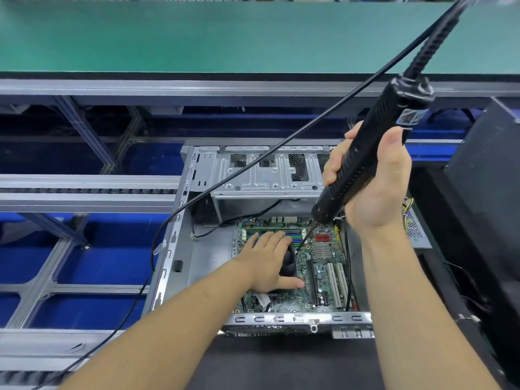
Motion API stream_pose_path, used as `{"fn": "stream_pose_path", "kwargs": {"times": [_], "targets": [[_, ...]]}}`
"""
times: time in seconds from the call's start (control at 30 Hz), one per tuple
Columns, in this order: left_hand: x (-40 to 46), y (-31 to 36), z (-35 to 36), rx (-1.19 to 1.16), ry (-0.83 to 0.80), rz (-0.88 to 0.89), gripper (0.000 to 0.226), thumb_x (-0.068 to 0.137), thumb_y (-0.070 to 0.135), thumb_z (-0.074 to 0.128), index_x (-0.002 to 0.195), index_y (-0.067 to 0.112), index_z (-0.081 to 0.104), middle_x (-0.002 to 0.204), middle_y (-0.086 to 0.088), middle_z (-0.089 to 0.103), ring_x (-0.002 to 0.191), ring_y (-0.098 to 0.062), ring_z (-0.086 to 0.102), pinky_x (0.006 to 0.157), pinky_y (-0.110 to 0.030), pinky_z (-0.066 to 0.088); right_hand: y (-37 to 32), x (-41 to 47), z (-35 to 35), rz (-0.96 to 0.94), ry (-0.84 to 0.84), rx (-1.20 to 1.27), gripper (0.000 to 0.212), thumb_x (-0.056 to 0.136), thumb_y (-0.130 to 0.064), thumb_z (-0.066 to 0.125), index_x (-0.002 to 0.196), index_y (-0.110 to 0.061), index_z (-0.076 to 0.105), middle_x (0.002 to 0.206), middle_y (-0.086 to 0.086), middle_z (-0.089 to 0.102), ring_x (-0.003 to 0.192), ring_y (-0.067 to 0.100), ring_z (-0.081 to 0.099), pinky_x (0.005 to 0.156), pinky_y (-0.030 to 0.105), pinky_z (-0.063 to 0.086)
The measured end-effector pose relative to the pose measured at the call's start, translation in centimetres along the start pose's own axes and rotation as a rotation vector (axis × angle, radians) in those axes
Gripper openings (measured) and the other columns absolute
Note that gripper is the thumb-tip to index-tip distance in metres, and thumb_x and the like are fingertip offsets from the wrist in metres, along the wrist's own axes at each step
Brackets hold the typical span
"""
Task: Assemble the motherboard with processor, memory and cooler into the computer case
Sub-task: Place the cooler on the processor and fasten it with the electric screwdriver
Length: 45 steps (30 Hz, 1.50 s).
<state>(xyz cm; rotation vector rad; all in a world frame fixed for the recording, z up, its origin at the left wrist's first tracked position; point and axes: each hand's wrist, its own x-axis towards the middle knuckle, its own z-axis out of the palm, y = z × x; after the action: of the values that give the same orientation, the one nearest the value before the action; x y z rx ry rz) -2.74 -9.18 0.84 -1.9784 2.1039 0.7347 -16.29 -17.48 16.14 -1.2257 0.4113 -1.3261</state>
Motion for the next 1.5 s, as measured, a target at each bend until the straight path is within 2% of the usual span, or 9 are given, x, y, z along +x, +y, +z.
{"fn": "stream_pose_path", "kwargs": {"times": [0.23,0.4,1.03,1.5], "targets": [[0.10,-0.13,0.19,-0.004,0.000,0.002,0.108,0.081,0.086,0.034,0.158,0.019,-0.002,0.166,-0.001,-0.007,0.152,-0.023,-0.006,0.123,-0.052,-0.002,0.81,-0.36,-0.20,0.048,-0.031,-0.084,0.075,0.076,-0.075,0.067,0.095,-0.004,0.054,0.066,0.010,0.058,0.054,0.026,0.051,0.053,0.031,0.044],[0.05,-0.06,0.19,0.002,-0.008,0.002,0.108,0.082,0.086,0.034,0.158,0.019,-0.004,0.166,0.000,-0.008,0.152,-0.024,-0.007,0.123,-0.052,-0.002,0.46,-0.24,-0.15,0.043,-0.003,-0.005,0.072,0.077,-0.075,0.066,0.094,-0.006,0.056,0.064,0.012,0.055,0.052,0.026,0.050,0.053,0.028,0.044],[-0.02,0.01,0.03,0.011,-0.002,-0.002,0.107,0.082,0.085,0.033,0.158,0.018,-0.003,0.166,-0.002,-0.007,0.152,-0.024,-0.005,0.122,-0.052,0.000,0.20,-0.03,0.11,0.001,-0.020,-0.027,0.066,0.081,-0.073,0.063,0.093,-0.008,0.057,0.063,0.010,0.057,0.050,0.026,0.050,0.052,0.029,0.043],[0.31,-0.29,0.39,0.010,0.011,0.002,0.108,0.081,0.086,0.032,0.158,0.019,-0.003,0.166,-0.001,-0.006,0.152,-0.023,-0.005,0.123,-0.051,-0.001,0.19,0.33,0.07,0.059,-0.180,-0.079,0.076,0.077,-0.075,0.067,0.099,-0.004,0.052,0.065,0.008,0.058,0.053,0.025,0.054,0.056,0.030,0.046]]}}
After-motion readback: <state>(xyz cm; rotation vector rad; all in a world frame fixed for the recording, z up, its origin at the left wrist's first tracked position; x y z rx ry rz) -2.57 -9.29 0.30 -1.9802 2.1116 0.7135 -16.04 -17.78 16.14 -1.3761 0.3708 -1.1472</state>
